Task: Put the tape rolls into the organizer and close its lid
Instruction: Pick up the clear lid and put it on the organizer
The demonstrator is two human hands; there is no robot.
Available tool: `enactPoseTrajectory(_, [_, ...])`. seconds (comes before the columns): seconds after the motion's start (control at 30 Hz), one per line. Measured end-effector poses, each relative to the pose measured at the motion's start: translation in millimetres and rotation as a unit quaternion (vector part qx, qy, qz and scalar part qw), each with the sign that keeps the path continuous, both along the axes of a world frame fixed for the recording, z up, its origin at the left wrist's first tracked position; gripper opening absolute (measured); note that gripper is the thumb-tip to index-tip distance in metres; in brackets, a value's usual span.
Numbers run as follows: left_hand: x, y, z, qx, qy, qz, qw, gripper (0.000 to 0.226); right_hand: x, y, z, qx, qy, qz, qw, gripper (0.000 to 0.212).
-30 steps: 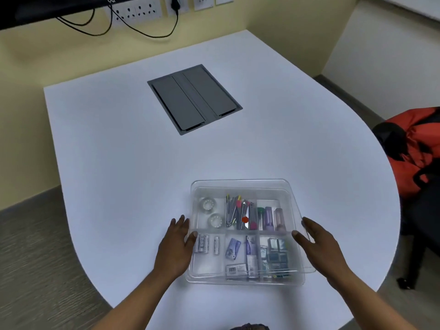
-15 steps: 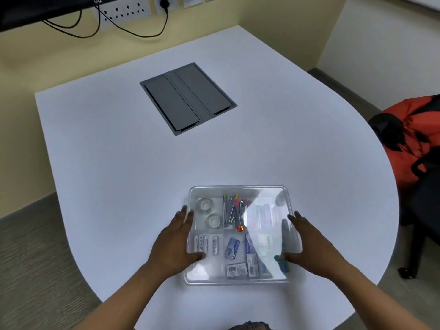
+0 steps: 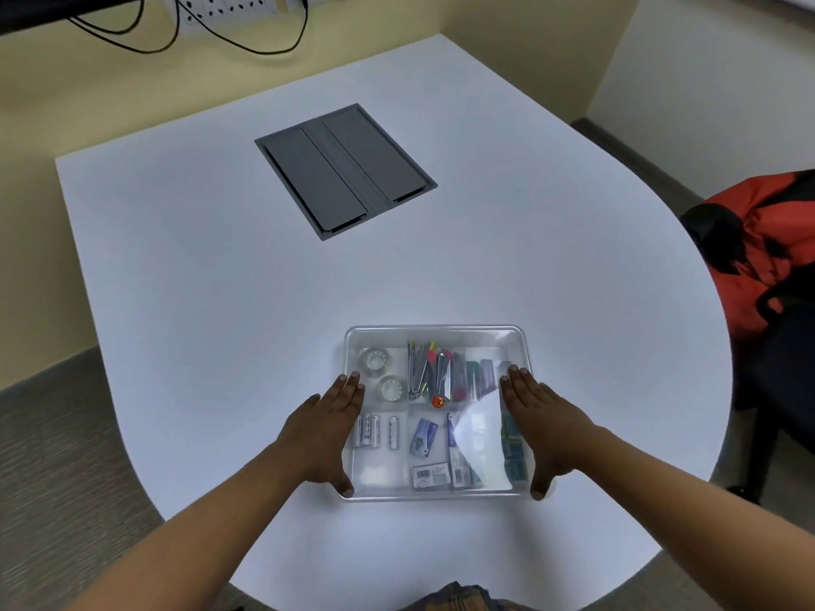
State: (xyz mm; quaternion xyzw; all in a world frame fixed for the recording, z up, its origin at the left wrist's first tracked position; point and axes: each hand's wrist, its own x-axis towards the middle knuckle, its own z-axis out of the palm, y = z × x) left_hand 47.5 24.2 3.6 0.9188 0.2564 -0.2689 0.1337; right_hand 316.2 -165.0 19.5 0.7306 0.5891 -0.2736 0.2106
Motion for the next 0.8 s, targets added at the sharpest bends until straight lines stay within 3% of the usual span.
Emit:
enactPoseTrajectory(0.47, [12.4, 4.4, -1.1, 0.034, 0.022, 0.001, 0.999, 0.145, -2.6, 14.4, -8.3, -0.001, -0.047, -0.002, 0.999, 0.159])
enactPoseTrajectory(0.6, [16.1, 6.4, 5.9, 0.029, 0.012, 0.016, 0.999, 0.139, 5.2, 18.8, -1.3, -0.004, -0.036, -0.005, 0.999, 0.148])
enactPoseTrajectory(0.8, [35.1, 34.8, 16.2, 0.044, -0.021, 0.075, 0.996, 0.139, 34.9, 42.1, 7.6, 0.062, -0.025, -0.068, 0.995, 0.140])
